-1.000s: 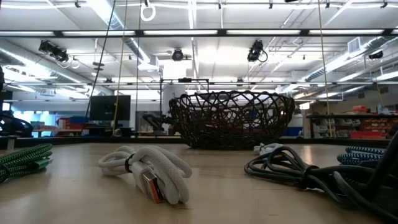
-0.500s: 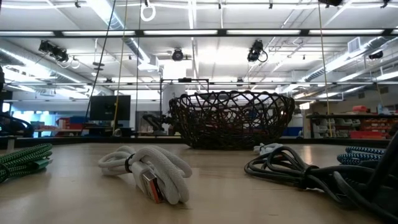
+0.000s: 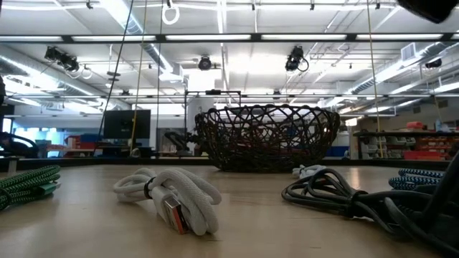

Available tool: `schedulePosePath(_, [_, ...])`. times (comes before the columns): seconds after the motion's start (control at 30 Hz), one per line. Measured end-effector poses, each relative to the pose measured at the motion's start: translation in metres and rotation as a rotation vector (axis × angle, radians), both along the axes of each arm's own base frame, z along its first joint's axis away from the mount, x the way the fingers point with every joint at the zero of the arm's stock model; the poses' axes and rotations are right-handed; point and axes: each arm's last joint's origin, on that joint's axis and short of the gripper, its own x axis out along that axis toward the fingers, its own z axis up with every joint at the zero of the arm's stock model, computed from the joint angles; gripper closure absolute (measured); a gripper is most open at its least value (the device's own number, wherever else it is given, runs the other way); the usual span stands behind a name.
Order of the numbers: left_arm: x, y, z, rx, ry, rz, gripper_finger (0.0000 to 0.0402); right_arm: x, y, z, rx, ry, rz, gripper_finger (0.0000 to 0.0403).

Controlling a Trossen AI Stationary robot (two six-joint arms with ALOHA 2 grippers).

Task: Pick and place USB-C Cables
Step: Put the right gray charger cable into the black mesh basket

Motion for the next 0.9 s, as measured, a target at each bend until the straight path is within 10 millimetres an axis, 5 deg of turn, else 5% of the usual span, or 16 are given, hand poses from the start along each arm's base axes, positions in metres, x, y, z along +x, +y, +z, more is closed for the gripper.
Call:
schedulePosePath(0.33, [0.0, 0.0, 0.0, -0.006, -0.008, 0.007, 0.02, -0.022, 0.027, -0.035, 0.012, -0.006, -0.1, 0.0211])
schedulePosePath(0.57, [0.002, 0.0, 0.002, -0.005, -0.033, 0.007, 0.02, -0.039, 0.023, -0.059, -0.111, 0.016, -0.142, 0.0167])
schedulePosePath(0.9, [0.002, 0.0, 0.002, -0.007, -0.044, 0.009, 0.02, -0.042, 0.018, -0.085, -0.1, -0.075, -0.16, 0.0162])
